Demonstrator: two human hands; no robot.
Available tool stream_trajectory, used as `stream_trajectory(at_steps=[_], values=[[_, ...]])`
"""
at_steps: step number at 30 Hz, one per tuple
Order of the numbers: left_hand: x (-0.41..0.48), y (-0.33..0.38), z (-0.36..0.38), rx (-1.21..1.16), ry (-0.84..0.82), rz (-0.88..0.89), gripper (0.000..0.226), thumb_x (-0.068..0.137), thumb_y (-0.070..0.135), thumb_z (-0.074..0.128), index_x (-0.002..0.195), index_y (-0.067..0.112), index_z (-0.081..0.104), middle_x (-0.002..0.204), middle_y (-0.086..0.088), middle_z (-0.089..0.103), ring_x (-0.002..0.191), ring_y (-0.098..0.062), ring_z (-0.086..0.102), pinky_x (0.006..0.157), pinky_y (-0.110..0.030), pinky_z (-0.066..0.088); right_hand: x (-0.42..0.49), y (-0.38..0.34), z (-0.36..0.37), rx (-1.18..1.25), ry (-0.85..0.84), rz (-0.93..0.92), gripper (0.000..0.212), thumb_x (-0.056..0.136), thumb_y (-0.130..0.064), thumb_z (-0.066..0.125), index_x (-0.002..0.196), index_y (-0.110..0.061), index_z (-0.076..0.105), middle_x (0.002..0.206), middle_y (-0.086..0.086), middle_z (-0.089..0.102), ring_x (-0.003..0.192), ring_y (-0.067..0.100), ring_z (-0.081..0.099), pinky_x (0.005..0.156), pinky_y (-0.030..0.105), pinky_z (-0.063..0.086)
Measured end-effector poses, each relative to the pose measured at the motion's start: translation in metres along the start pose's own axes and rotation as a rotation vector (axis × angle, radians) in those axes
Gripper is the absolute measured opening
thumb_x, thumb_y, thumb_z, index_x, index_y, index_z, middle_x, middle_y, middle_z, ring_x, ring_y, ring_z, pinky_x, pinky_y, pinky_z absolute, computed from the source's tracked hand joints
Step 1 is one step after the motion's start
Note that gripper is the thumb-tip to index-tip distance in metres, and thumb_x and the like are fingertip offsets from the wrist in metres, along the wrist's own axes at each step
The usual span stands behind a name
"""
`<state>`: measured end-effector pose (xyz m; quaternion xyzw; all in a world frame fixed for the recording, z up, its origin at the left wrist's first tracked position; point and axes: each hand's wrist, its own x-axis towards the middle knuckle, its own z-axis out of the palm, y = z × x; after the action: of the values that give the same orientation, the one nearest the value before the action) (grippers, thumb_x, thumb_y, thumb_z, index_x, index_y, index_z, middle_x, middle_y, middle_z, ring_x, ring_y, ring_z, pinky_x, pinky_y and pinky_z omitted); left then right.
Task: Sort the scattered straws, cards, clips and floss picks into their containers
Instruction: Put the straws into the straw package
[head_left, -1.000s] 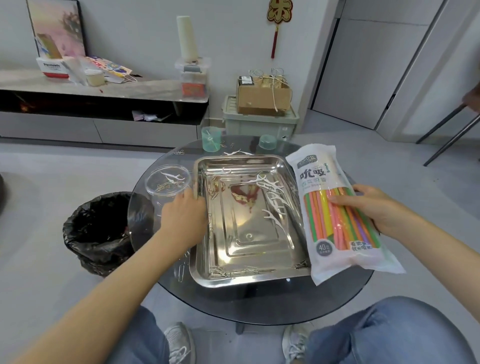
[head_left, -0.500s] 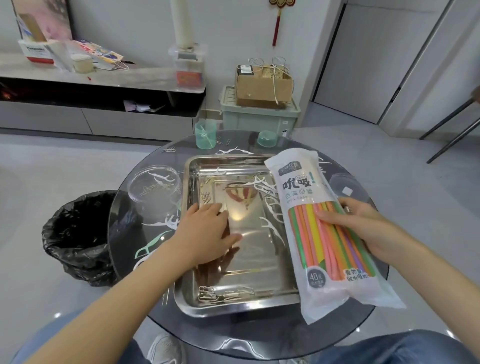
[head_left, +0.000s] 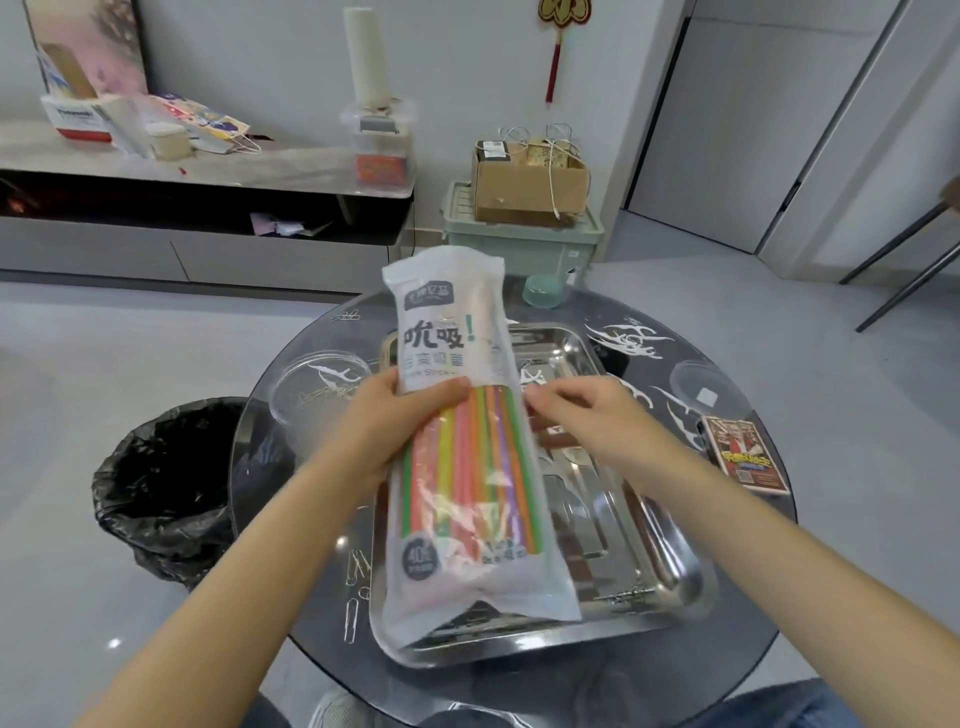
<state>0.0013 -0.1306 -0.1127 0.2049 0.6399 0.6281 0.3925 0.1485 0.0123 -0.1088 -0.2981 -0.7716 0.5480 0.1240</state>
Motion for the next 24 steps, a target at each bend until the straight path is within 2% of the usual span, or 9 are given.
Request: stream_trajectory(at_steps=[2, 4, 6, 11, 14, 16, 19, 21, 24], values=[[0.002, 0.005, -0.017, 0.004, 0.032, -0.005, 0.029, 0.074, 0.017, 0.076, 0.100, 0.010, 0.064, 0.085, -0.004, 0.075, 0.070, -0.018, 0.072, 0.056, -0.026, 0.057, 0.009, 0.009, -0.014, -0.327, 0.087, -0.013, 0.024, 0.086, -0.043, 0.061, 0.101, -0.026, 0.069, 0.104, -0.003, 0.070, 0.097, 0.017, 0.065, 0.085, 0.028, 0.052], [0.003, 0.007, -0.032, 0.037, 0.052, -0.007, 0.037, 0.069, 0.023, 0.077, 0.102, 0.011, 0.063, 0.089, -0.007, 0.075, 0.075, -0.023, 0.073, 0.062, -0.032, 0.057, 0.020, 0.020, -0.022, -0.669, 0.071, 0.009, 0.047, 0.087, -0.041, 0.062, 0.127, -0.018, 0.057, 0.125, 0.001, 0.061, 0.113, 0.020, 0.057, 0.092, 0.030, 0.044], [0.003, 0.009, -0.043, 0.047, 0.059, -0.006, 0.047, 0.063, 0.027, 0.077, 0.105, 0.011, 0.063, 0.092, -0.008, 0.075, 0.077, -0.025, 0.073, 0.061, -0.033, 0.057, 0.030, 0.027, -0.021, -0.822, 0.034, -0.007, 0.054, 0.089, -0.037, 0.061, 0.135, -0.013, 0.048, 0.133, 0.007, 0.055, 0.121, 0.025, 0.051, 0.094, 0.031, 0.040], [-0.004, 0.015, -0.064, -0.023, -0.037, 0.026, 0.055, 0.056, 0.029, 0.081, 0.104, 0.009, 0.063, 0.086, -0.009, 0.075, 0.069, -0.023, 0.072, 0.052, -0.027, 0.056, 0.041, 0.038, 0.003, -0.955, -0.054, -0.052, 0.033, 0.091, -0.039, 0.057, 0.109, -0.011, 0.062, 0.111, 0.006, 0.059, 0.105, 0.023, 0.054, 0.091, 0.038, 0.045], [-0.007, 0.016, -0.074, -0.015, -0.118, 0.027, 0.081, 0.034, 0.039, 0.095, 0.103, 0.013, 0.062, 0.089, -0.011, 0.074, 0.070, -0.025, 0.072, 0.054, -0.028, 0.056, 0.039, 0.016, 0.011, -0.833, 0.011, -0.122, 0.040, 0.092, -0.041, 0.056, 0.119, -0.013, 0.062, 0.114, 0.006, 0.065, 0.098, 0.020, 0.062, 0.083, 0.029, 0.046], [-0.009, 0.015, -0.074, 0.006, -0.166, 0.028, 0.071, 0.048, 0.035, 0.089, 0.109, 0.013, 0.060, 0.091, -0.012, 0.074, 0.072, -0.025, 0.072, 0.055, -0.029, 0.056, 0.041, -0.016, 0.015, -0.645, 0.079, -0.228, 0.043, 0.092, -0.045, 0.053, 0.123, -0.016, 0.061, 0.120, -0.001, 0.065, 0.107, 0.013, 0.060, 0.083, 0.020, 0.041], [-0.010, 0.018, -0.067, 0.033, -0.223, 0.038, 0.058, 0.062, 0.028, 0.076, 0.115, 0.016, 0.057, 0.099, -0.009, 0.073, 0.081, -0.025, 0.072, 0.062, -0.030, 0.057, 0.048, -0.073, 0.019, -0.190, 0.119, -0.241, 0.041, 0.090, -0.056, 0.049, 0.114, -0.026, 0.057, 0.104, -0.022, 0.064, 0.094, -0.007, 0.059, 0.076, 0.013, 0.042], [-0.011, 0.020, -0.061, 0.068, -0.265, 0.075, 0.058, 0.065, 0.028, 0.075, 0.118, 0.019, 0.057, 0.105, -0.004, 0.072, 0.091, -0.023, 0.071, 0.069, -0.028, 0.057, 0.056, -0.097, 0.018, 0.019, 0.128, -0.170, 0.050, 0.083, -0.057, 0.059, 0.118, -0.021, 0.053, 0.105, -0.013, 0.066, 0.092, 0.004, 0.065, 0.081, 0.027, 0.052], [-0.016, 0.024, -0.057, 0.107, -0.325, 0.095, 0.052, 0.073, 0.027, 0.079, 0.120, 0.022, 0.057, 0.110, -0.002, 0.071, 0.098, -0.023, 0.069, 0.074, -0.028, 0.056, 0.060, -0.112, 0.015, 0.077, 0.148, -0.066, 0.050, 0.077, -0.037, 0.075, 0.115, -0.011, 0.054, 0.113, 0.006, 0.066, 0.101, 0.024, 0.065, 0.090, 0.044, 0.053]])
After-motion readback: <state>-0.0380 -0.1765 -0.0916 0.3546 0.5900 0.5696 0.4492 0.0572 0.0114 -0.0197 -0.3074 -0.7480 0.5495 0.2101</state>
